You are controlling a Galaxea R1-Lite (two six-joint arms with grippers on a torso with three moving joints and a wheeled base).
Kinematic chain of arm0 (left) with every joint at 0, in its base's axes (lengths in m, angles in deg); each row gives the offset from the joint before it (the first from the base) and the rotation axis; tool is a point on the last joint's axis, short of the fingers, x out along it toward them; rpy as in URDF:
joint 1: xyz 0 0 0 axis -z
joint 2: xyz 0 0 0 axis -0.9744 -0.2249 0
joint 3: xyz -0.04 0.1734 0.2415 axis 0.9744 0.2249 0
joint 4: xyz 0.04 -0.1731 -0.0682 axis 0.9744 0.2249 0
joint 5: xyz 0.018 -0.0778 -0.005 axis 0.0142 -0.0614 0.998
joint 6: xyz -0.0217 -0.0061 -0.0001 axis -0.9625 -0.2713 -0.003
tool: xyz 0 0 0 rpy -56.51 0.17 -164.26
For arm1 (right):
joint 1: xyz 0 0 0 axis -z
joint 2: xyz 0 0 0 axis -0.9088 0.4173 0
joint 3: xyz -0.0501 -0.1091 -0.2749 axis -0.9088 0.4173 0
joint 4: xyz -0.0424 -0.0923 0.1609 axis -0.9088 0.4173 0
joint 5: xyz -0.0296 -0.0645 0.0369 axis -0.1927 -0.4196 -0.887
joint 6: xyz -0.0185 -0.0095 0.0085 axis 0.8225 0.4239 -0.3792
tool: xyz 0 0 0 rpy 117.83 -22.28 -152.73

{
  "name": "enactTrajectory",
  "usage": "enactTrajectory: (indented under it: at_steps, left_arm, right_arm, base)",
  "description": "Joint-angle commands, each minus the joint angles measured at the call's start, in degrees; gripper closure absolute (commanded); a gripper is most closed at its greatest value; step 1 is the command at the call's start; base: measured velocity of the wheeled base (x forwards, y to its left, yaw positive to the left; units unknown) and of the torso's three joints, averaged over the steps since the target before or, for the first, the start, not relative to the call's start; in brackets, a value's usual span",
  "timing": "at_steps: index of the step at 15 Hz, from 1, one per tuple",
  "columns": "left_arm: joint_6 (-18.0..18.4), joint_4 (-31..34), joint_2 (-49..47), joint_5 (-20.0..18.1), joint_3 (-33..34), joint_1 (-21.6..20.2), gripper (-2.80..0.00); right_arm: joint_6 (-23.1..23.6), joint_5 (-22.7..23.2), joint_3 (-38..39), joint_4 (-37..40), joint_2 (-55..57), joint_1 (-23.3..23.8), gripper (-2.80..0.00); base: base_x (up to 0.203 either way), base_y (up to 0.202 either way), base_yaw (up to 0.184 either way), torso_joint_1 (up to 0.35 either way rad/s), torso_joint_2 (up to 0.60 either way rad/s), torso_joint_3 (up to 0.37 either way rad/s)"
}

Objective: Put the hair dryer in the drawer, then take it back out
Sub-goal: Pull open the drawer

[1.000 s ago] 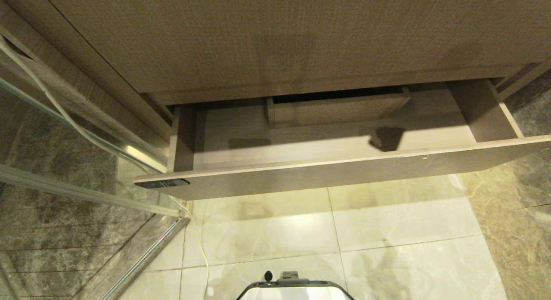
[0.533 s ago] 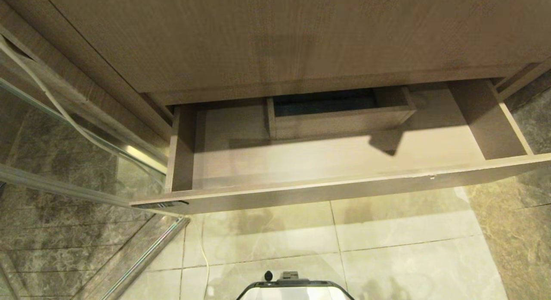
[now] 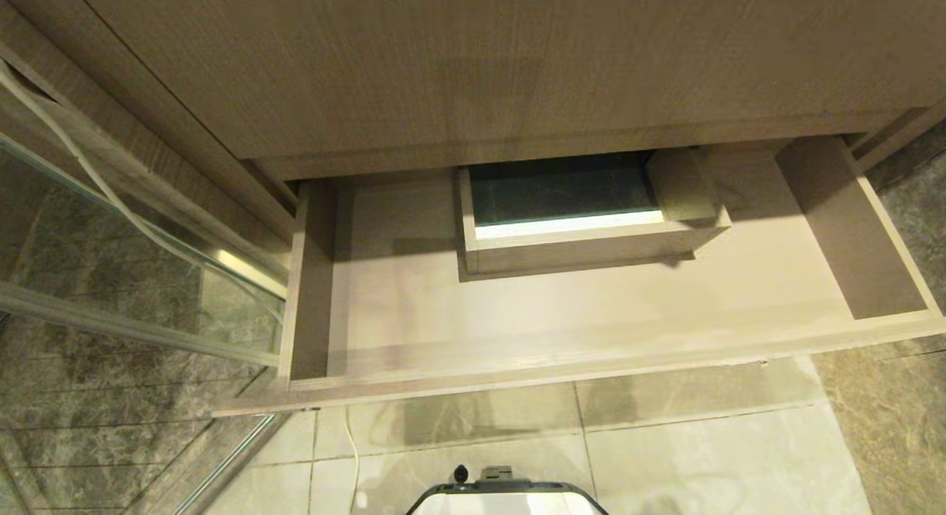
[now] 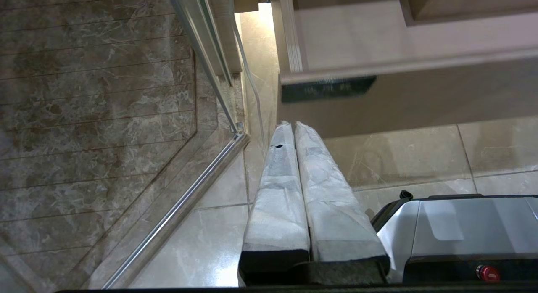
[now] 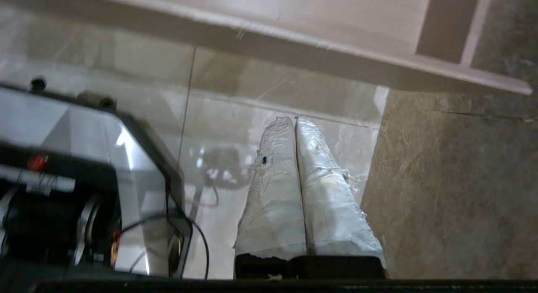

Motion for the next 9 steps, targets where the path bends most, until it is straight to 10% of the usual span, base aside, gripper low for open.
enactTrajectory:
  at_steps: [1, 5, 9]
  left_arm:
    - [-0.02, -0.01, 0.0, -0.01, 0.09, -0.01, 0.0]
    - [-0.02, -0.01, 0.0, -0.01, 0.09, -0.01, 0.0]
    - [-0.02, -0.01, 0.0, -0.01, 0.0, -0.01, 0.0]
  right_arm:
    - [-2.0, -4.01, 10.2, -7.17, -8.19, -0.43, 0.0]
    - [-11.36, -16.63, 24.72, -17.57, -21.13, -10.37, 0.0]
    - [-14.27, -19.32, 33.49, -23.52, -31.53, -15.45, 0.0]
  base:
    - [0.0, 0.0, 0.0, 0.0, 0.0, 0.0]
    - [0.0, 0.0, 0.0, 0.0, 0.0, 0.0]
    - [0.0, 0.0, 0.0, 0.0, 0.0, 0.0]
